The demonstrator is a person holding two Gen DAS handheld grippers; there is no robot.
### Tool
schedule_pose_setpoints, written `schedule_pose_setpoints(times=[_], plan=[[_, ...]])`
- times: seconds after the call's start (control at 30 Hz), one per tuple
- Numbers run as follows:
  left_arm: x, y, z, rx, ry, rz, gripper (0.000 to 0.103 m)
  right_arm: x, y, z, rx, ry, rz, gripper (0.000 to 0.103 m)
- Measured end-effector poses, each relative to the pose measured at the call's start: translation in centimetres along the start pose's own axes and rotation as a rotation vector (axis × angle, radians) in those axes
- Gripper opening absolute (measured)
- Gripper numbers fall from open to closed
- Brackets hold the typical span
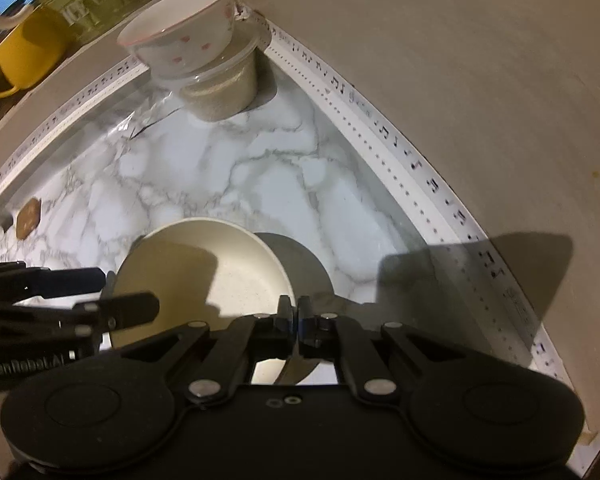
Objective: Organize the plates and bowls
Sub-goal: 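Grasp the cream bowl rim with both tools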
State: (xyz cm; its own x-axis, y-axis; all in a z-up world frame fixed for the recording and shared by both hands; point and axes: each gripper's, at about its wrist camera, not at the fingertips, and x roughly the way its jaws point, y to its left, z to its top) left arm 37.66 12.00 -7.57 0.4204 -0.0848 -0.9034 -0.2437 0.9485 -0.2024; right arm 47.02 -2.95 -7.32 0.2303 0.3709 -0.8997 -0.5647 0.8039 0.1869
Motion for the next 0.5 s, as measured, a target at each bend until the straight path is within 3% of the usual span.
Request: schedule_pose_setpoints(times=[0.07,0.3,0.5], plan=[[0.0,-0.3,-0.5,0.009,0.008,-0.008,0.04,-0.2,-0.3,-0.5,-0.002,0.004,0.004,0.003],[-0.5,-1.6,-1.7,0.043,0.027,-0.009,0.015,-1.1,0.0,-2.1,-0.044,0.016,0.011,0.004],[-2.3,-2.7,-2.6,0.097,-0.012,0.017,0.014,-2.6,0.6,-3.4,-0.068,-0.006,0.005,0.004]])
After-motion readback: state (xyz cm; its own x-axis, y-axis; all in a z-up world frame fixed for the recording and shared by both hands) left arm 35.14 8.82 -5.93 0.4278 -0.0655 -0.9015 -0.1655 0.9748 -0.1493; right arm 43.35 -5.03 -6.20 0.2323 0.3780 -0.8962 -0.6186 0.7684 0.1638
